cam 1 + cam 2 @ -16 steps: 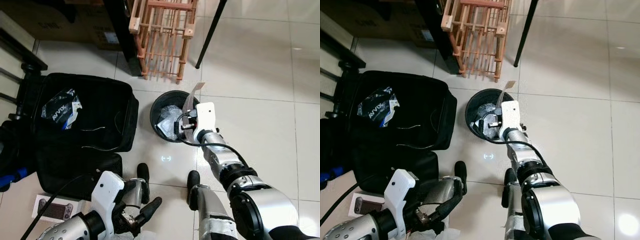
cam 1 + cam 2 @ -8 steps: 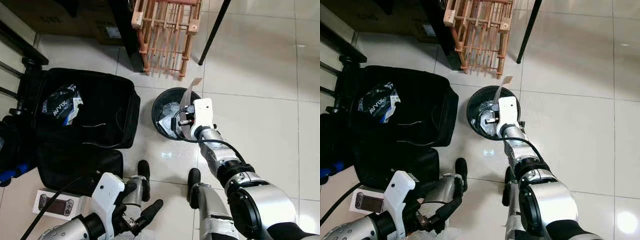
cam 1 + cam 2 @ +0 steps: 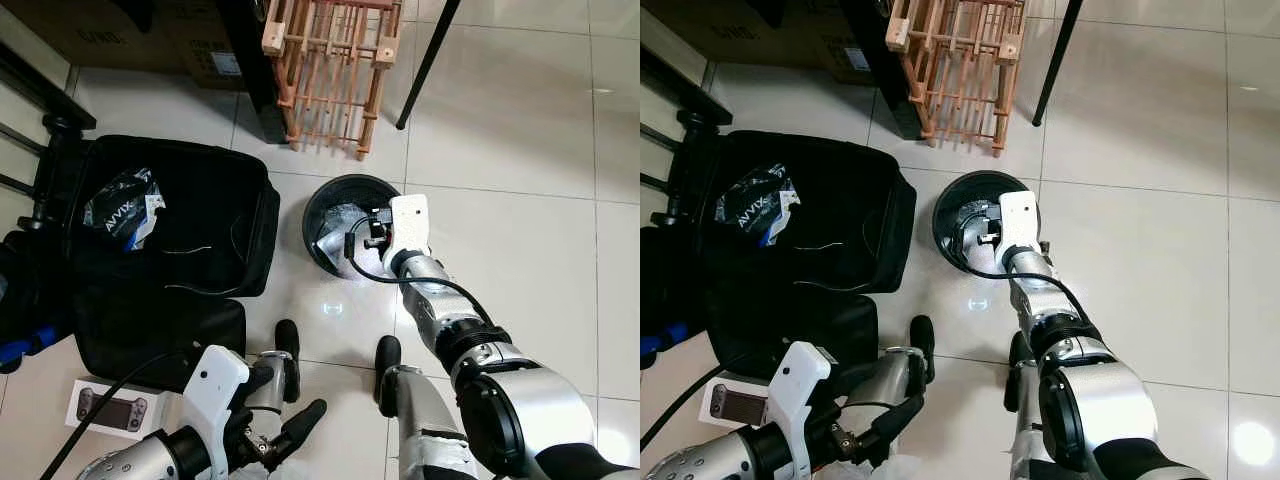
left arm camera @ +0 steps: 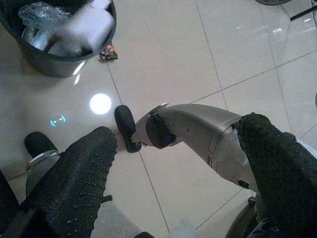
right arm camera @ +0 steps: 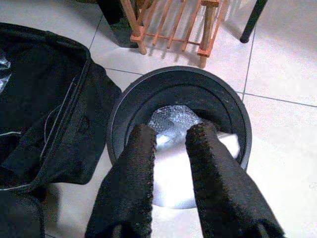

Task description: Picking trash to rubbish bin

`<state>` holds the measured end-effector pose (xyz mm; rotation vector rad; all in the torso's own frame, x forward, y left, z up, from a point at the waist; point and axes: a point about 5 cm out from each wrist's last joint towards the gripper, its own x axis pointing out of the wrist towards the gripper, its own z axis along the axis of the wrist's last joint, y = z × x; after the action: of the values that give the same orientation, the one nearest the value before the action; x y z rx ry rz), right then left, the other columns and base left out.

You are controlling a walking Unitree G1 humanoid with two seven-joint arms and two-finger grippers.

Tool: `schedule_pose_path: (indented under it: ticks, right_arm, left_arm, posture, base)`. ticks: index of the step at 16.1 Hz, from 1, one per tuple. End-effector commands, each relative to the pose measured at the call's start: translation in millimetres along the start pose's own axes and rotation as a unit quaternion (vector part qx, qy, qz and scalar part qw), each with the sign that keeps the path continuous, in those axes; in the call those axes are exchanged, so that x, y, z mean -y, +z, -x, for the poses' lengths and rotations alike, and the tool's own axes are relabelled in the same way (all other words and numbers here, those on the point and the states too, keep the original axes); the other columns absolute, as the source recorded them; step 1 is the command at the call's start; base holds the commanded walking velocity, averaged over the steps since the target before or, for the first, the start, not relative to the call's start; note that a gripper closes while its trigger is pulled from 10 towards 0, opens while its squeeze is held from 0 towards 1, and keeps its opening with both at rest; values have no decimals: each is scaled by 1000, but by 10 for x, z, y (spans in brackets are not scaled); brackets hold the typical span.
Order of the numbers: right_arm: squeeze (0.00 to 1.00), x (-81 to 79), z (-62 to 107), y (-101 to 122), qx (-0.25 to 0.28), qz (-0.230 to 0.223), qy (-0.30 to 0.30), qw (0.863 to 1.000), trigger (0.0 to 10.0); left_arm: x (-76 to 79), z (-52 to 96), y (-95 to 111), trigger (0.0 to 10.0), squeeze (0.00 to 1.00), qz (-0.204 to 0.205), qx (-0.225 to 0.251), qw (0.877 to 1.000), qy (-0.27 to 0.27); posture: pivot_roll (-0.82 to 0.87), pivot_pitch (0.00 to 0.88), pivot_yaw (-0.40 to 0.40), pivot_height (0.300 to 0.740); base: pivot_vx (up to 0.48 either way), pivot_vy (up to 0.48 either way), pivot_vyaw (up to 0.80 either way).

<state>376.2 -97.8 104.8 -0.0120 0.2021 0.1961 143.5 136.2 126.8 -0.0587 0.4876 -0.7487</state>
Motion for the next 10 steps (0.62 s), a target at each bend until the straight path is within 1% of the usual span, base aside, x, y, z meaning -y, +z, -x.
schedule_pose_path:
  ticks: [1, 8, 10]
  right_arm:
    - [1000, -31, 38, -157, -26, -6, 3, 1000, 10000]
    - [1000, 19, 35, -131, -20, -3, -4, 1000, 10000]
    - [1000, 113, 42, -110, -13, 20, -20, 1000, 10000]
  left_arm:
    - [50, 27, -69, 10000, 0, 10, -17, 1000, -5]
    - [8, -10, -78, 10000, 0, 5, -18, 1000, -5]
    - [-17, -67, -49, 10000, 0, -1, -10, 1000, -8]
  posture:
    - [350, 637, 72, 740]
    - [339, 615, 68, 740]
    - [322, 591, 61, 740]
  base:
    - [0, 0, 0]
    - [0, 0, 0]
    - [0, 0, 0]
